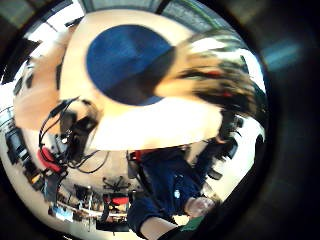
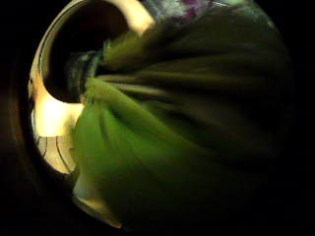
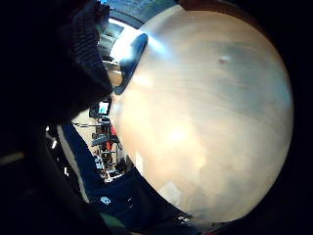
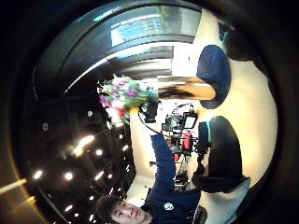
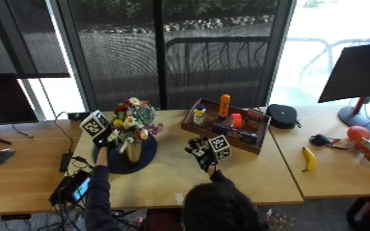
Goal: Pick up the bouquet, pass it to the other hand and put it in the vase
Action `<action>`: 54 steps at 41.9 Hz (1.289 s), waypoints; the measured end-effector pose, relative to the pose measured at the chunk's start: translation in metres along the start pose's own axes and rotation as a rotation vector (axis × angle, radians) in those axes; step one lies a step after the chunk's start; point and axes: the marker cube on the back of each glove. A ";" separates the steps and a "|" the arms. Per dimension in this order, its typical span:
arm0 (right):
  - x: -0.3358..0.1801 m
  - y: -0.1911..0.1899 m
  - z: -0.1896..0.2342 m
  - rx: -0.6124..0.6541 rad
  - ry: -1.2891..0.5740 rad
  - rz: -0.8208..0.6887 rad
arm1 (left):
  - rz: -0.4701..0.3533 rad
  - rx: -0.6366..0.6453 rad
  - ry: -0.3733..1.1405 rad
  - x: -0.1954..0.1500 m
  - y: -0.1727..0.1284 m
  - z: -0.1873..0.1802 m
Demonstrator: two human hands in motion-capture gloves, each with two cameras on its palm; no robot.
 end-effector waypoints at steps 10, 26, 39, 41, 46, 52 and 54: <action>0.013 0.002 -0.006 0.013 -0.010 -0.045 | 0.224 0.073 0.100 -0.025 -0.003 0.030; 0.035 -0.009 0.001 -0.043 -0.027 0.010 | 0.239 0.138 0.132 -0.038 -0.003 0.007; 0.038 0.003 -0.009 -0.045 -0.072 0.078 | 0.269 0.186 0.096 -0.019 -0.012 0.010; 0.037 0.006 -0.008 -0.062 -0.092 0.114 | 0.283 0.205 0.106 -0.009 -0.020 0.015; 0.045 0.010 -0.006 -0.100 -0.122 0.122 | 0.191 0.269 0.205 -0.013 -0.029 0.022; 0.060 0.011 -0.007 -0.061 -0.060 0.041 | 0.201 0.138 0.282 -0.028 -0.030 0.034; 0.060 0.016 -0.008 -0.057 -0.061 0.083 | 0.249 0.102 0.308 -0.023 -0.023 0.037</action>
